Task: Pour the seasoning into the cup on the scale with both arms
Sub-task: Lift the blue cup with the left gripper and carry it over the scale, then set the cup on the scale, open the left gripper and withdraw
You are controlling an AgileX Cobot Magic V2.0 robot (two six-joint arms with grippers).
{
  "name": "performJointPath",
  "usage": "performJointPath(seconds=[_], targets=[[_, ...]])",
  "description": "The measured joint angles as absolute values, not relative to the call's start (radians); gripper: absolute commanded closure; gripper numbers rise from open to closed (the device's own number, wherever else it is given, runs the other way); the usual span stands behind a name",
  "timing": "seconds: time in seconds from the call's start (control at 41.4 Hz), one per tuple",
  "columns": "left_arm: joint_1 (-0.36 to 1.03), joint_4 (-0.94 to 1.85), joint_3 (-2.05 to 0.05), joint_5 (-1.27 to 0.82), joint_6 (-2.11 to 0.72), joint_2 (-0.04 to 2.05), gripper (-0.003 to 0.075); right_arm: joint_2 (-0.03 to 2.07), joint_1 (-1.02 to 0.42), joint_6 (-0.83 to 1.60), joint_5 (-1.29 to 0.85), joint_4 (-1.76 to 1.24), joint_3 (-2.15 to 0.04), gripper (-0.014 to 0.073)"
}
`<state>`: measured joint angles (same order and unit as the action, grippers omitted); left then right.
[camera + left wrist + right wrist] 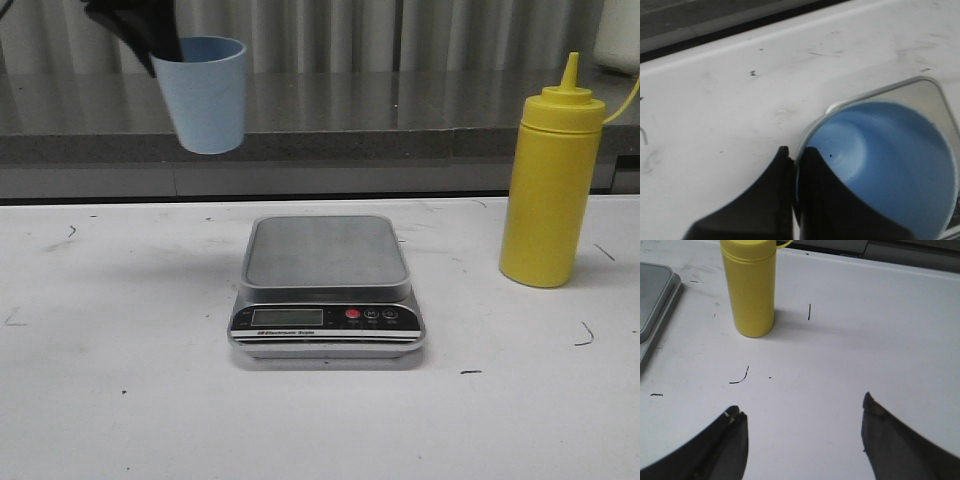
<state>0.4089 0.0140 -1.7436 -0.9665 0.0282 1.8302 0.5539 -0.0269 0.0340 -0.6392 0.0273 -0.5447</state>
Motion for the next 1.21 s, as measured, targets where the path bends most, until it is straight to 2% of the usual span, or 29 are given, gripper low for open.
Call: performJointPath(seconds=[0.314,0.556,0.87,1.015,1.208], targets=[[0.566,0.02,-1.744,-0.916,0.06,1.936,0.0741,0.554,-0.027,0.034,-0.639,0.027,-0.545,0.0085],[0.579,0.0,-1.745,-0.856,0.162,2.028,0.0741,0.554,-0.027,0.034,-0.639,0.027,-0.545,0.0085],[0.579,-0.007,-1.746,-0.818,0.181,2.034,0.0734,0.554,-0.027,0.034,-0.639,0.029,-0.545,0.0085],[0.579,-0.007,-1.746,-0.824,0.183,2.034,0.0634,0.554,-0.027,0.034,-0.639,0.029,-0.545,0.0085],[0.579,-0.007,-1.766,-0.851,0.183,2.034,0.0393,0.554,-0.027,0.034,-0.639,0.029,-0.545,0.0085]])
